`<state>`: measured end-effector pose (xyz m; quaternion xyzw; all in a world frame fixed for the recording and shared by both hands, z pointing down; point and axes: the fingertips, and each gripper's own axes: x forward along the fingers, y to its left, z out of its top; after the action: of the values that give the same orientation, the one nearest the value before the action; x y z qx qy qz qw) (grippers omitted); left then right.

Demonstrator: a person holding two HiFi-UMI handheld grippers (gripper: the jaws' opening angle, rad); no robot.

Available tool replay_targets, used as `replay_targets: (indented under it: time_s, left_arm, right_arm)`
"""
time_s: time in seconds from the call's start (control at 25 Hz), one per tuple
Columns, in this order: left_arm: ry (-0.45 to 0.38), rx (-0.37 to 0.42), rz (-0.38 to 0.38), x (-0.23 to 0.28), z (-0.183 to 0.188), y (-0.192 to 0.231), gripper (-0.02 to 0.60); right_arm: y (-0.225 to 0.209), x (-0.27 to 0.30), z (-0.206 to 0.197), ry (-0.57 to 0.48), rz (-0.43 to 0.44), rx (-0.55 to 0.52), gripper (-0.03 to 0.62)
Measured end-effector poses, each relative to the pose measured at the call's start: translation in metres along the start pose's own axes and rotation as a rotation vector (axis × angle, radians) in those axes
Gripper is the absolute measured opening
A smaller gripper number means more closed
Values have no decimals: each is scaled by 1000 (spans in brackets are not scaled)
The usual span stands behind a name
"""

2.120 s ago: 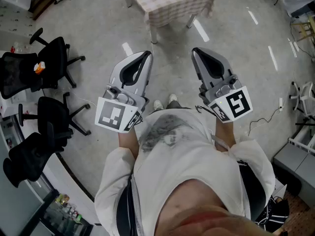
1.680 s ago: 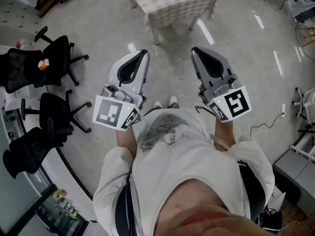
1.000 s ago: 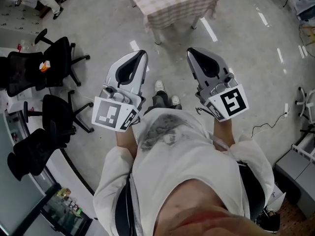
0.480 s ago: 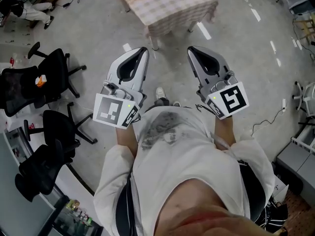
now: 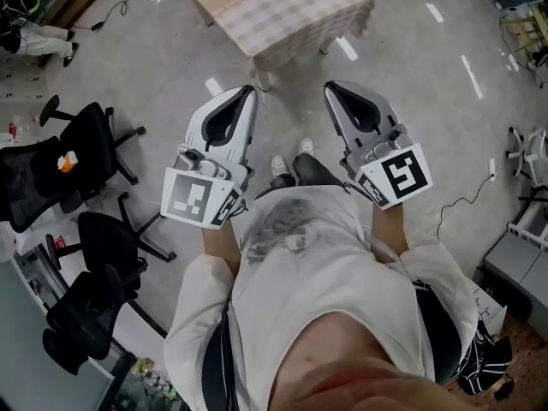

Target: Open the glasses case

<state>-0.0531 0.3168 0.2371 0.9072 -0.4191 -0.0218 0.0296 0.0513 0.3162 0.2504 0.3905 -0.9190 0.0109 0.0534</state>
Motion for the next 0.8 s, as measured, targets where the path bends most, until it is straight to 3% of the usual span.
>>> replay_targets:
  time_s: [0.32,0.8]
  left_arm:
    - [33,-18,20,48,-14,23,9]
    - [27,24,61,132,5,48,9]
  right_arm:
    - [-51,33,-9,1,22,23,15]
    - [-128,77,10,-39,93,9,15]
